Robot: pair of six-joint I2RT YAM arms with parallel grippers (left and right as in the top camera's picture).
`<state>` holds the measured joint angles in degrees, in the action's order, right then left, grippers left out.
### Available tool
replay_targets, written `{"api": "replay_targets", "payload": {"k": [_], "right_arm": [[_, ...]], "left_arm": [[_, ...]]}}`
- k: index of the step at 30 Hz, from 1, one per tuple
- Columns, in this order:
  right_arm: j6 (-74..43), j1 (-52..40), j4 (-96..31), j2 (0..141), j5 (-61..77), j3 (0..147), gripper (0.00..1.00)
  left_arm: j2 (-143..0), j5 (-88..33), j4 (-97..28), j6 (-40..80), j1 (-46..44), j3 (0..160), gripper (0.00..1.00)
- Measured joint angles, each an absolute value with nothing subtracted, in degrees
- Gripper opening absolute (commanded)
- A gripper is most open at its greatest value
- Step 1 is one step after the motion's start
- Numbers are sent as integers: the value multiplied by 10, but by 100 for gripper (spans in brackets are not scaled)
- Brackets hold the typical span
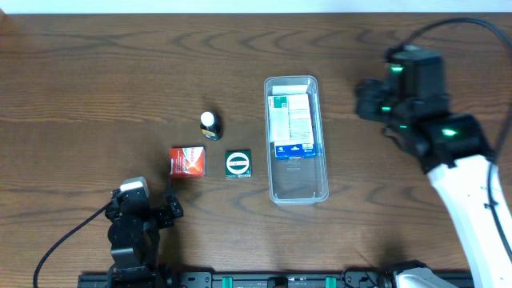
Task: Pack container
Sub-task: 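Open the right gripper and withdraw it to the right, then move the left gripper down onto the red Panadol box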
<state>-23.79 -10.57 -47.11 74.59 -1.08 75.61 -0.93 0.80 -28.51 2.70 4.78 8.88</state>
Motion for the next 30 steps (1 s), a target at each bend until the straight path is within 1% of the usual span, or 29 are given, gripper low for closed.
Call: {"api": "replay_targets", "payload": {"k": [4,9,16,21,26,30], "right_arm": [[-237,-31,-512,740,-12,756,99],[-234,17,-543,740,-13,756,99],[-234,19,-564,740,-12,756,99],[-234,19,-564,740,-12,756,99],[-234,19,-566,740,-12,755,99],[-234,19,-566,740,-12,755,99]], "left_arm": [[-9,8,-285,27,48,89,98],[-9,8,-274,27,48,88,98],[-9,-8,-253,34,48,87,98],[-26,-31,-254,72,48,95,98],[-139,-39,-286,93,48,198,98],[-299,-41,-335,101,48,338,98]]}}
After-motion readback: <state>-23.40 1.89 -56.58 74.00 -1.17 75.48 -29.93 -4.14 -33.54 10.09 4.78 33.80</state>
